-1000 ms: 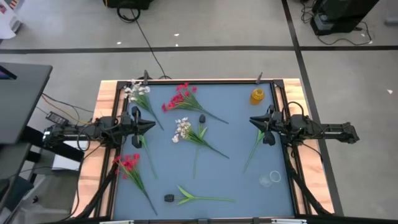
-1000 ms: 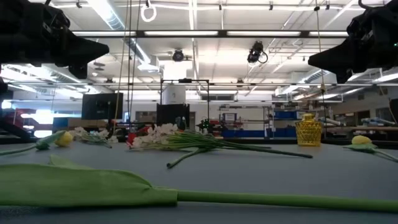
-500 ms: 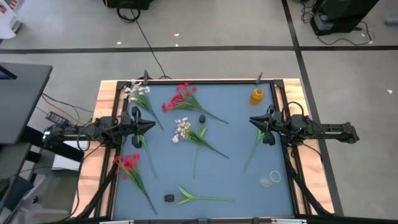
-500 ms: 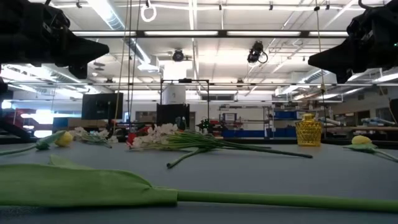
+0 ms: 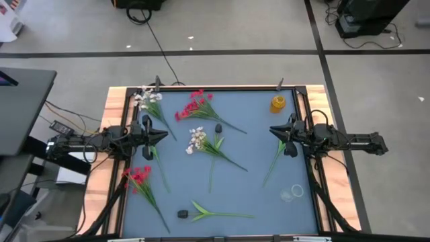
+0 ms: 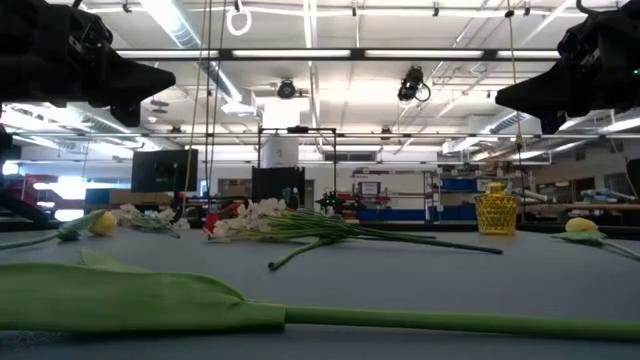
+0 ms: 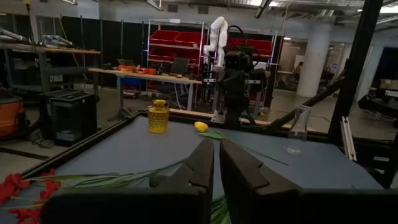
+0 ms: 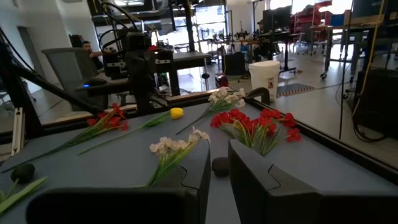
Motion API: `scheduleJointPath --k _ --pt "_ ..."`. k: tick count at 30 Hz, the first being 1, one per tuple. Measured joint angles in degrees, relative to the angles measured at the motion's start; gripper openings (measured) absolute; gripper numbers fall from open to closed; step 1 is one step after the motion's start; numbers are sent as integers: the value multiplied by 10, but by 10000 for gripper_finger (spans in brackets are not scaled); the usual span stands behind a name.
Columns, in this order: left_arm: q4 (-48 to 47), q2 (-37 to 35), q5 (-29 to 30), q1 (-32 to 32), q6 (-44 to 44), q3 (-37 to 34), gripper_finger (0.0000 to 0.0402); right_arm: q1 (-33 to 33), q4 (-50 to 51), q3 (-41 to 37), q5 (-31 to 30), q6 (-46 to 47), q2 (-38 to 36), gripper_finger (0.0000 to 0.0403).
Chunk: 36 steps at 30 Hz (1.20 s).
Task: Sort flowers into vase by color
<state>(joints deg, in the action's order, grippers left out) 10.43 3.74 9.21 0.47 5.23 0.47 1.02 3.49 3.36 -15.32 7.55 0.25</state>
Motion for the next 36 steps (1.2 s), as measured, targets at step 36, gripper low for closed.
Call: scheduleJointPath --k 36 --pt "36 0 58 1 88 0 34 34 -219 1 -211 263 22 68"
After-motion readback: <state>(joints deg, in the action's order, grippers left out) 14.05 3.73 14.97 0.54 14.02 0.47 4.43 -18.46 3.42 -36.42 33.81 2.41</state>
